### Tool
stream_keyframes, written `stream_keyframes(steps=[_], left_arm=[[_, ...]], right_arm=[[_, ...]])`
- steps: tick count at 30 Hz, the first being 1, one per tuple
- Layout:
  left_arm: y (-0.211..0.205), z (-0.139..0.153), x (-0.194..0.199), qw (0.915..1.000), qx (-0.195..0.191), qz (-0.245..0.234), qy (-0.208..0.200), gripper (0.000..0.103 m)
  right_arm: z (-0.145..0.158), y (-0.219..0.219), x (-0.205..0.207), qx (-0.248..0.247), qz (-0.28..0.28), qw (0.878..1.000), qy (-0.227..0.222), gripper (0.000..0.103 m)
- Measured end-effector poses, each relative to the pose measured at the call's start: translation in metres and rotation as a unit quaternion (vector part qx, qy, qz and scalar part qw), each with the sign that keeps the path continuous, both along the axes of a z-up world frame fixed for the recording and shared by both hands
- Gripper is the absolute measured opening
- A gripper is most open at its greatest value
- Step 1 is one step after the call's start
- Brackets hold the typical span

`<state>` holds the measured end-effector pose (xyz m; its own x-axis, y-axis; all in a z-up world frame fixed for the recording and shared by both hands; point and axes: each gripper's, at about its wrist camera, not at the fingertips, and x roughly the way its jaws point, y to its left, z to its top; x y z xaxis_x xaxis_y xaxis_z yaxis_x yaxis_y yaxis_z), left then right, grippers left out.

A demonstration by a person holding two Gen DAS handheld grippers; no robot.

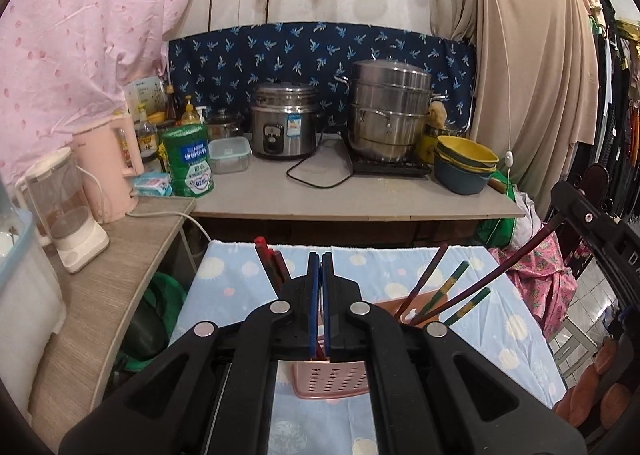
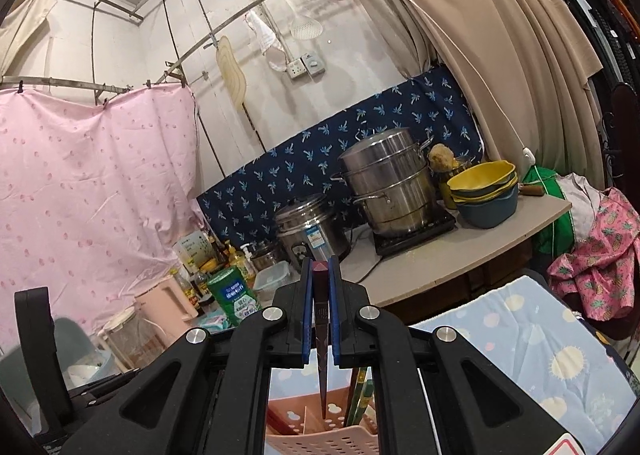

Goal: Organize utensils
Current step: 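Lower the chopstick and spoon into the pink holder and open both tools, then withdraw both tools away from the pink holder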

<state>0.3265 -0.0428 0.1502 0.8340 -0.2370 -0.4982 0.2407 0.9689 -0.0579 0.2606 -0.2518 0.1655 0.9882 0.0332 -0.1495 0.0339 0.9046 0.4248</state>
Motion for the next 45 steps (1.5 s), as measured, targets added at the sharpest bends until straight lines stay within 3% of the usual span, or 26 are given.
stream_keyframes(steps=[9, 24, 27, 29, 31, 34, 37, 40, 45], left_arm=[[0.0, -0.021, 0.008, 0.9998, -0.003, 0.0, 0.022, 0.001], [-0.005, -0.035, 0.009, 0.9994, -0.003, -0.002, 0.034, 0.002], [-0.005, -0.035, 0.008, 0.9995, -0.003, 0.002, 0.032, 0.003], [-0.004, -0.036, 0.007, 0.9994, -0.004, 0.005, 0.033, 0.009], [-0.003, -0.036, 0.006, 0.9994, -0.004, 0.008, 0.033, 0.024], [-0.002, -0.036, 0.003, 0.9994, -0.002, 0.015, 0.03, 0.037], [-0.002, -0.037, 0.0, 0.9993, 0.0, 0.017, 0.032, 0.041], [-0.001, -0.037, -0.006, 0.9993, 0.005, 0.023, 0.028, 0.054], [0.001, -0.037, -0.019, 0.9992, 0.012, 0.027, 0.026, 0.059]], right_arm=[[-0.033, 0.011, 0.022, 0.002, 0.025, 0.999, 0.043, 0.007], [-0.06, 0.03, 0.034, -0.021, 0.048, 0.995, 0.089, 0.007], [-0.063, 0.031, 0.033, -0.02, 0.045, 0.995, 0.091, 0.013], [-0.063, 0.032, 0.032, -0.02, 0.042, 0.995, 0.094, 0.019], [-0.063, 0.031, 0.03, -0.019, 0.041, 0.995, 0.093, 0.022], [-0.063, 0.031, 0.028, -0.02, 0.041, 0.995, 0.094, 0.024], [-0.063, 0.031, 0.026, -0.021, 0.04, 0.995, 0.094, 0.026], [-0.063, 0.032, 0.022, -0.021, 0.041, 0.995, 0.093, 0.032], [-0.062, 0.036, 0.007, -0.028, 0.043, 0.995, 0.091, 0.036]])
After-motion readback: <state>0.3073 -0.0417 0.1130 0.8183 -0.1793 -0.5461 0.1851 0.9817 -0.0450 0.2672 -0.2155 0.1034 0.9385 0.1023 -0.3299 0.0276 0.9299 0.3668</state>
